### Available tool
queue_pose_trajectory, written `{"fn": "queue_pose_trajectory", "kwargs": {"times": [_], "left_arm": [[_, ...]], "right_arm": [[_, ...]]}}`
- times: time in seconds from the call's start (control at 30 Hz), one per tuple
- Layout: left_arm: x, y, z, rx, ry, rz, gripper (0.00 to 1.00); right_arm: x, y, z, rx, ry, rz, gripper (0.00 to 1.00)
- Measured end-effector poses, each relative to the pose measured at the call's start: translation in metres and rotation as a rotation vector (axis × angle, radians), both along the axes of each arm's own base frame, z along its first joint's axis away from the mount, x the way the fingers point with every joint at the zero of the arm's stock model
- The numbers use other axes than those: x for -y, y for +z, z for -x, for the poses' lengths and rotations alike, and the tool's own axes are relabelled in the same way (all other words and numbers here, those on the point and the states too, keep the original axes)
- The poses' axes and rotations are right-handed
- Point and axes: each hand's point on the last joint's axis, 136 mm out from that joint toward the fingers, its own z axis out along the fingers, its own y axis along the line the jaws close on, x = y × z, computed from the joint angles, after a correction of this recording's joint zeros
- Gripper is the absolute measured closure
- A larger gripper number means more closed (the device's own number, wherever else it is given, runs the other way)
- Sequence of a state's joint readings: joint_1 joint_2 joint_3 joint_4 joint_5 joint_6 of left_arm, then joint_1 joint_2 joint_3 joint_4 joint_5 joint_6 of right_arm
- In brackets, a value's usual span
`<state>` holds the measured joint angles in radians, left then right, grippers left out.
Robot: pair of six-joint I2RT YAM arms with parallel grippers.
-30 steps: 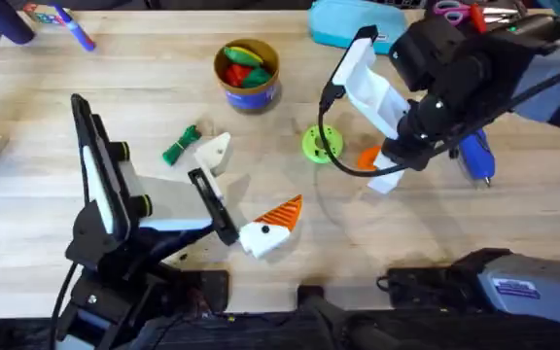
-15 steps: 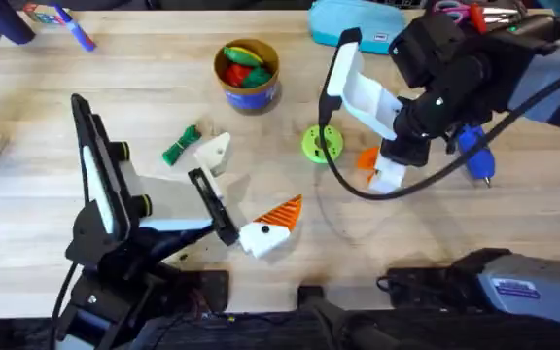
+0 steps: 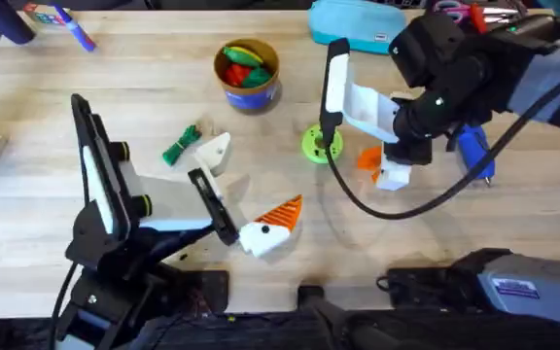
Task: Pick up the gripper from the table and insert it into the empty holder that is missing its gripper. Then pick up a screw, insert it into the mounting hole, and use the screwdriver to tighten it. Finally, clean up the table by picking up the vegetable and placing it into the bucket.
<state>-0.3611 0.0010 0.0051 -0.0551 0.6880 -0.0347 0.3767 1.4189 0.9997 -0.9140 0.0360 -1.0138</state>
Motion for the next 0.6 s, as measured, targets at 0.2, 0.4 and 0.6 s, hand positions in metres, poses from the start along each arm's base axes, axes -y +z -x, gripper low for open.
{"fn": "queue_pose_trajectory", "kwargs": {"times": [0.2, 0.4, 0.6], "left_arm": [[0.0, 0.0, 0.0, 0.0, 0.0, 0.0, 0.015], [0.0, 0.0, 0.0, 0.0, 0.0, 0.0, 0.015], [0.0, 0.0, 0.0, 0.0, 0.0, 0.0, 0.015]], "right_arm": [[-0.0005, 0.0, -0.0001, 0.001, 0.012, -0.001, 0.414], [-0.0012, 0.0, 0.0002, -0.001, 0.016, -0.005, 0.888], [-0.0013, 0.0001, 0.0001, 0.0, 0.013, -0.006, 0.986]]}}
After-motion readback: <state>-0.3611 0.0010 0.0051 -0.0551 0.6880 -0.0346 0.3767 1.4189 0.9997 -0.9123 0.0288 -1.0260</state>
